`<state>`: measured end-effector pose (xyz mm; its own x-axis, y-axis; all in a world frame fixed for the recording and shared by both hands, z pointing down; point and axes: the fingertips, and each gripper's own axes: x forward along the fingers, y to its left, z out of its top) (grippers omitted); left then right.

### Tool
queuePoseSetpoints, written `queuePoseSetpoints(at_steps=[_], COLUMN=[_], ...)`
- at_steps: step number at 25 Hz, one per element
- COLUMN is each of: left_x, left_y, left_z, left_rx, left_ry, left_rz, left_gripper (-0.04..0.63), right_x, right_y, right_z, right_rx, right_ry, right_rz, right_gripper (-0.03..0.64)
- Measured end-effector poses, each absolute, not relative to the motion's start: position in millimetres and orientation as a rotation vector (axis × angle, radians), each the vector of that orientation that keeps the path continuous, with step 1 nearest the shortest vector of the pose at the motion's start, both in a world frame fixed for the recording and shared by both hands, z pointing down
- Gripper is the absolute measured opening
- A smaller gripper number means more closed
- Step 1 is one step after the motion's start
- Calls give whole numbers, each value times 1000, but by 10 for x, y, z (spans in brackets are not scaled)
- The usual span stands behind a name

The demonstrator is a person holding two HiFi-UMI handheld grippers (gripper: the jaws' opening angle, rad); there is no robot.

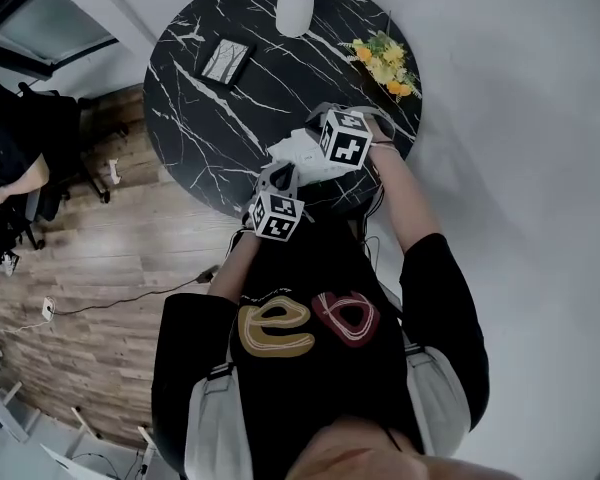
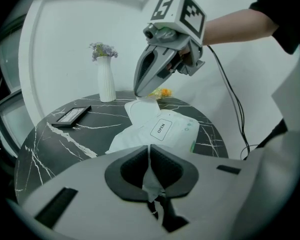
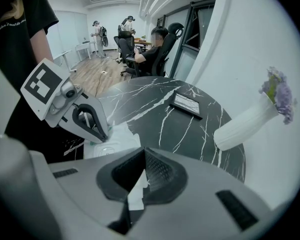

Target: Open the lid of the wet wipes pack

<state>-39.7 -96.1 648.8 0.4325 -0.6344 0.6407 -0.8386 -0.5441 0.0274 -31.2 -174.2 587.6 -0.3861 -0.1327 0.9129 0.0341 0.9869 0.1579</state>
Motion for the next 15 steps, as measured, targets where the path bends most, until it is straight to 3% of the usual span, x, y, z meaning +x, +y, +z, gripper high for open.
queuePoseSetpoints(at_steps=[15], left_x=[-394], left_y=[-963], left_z=[6482], left_rx=[2321], left_ry=[-1284], left_rz=[832], left_gripper=[25], right_x=[-346], right_y=[-1909], right_z=[6030], right_rx=[1], right_ry=[-1944], right_rz=[-158], right_gripper=[10])
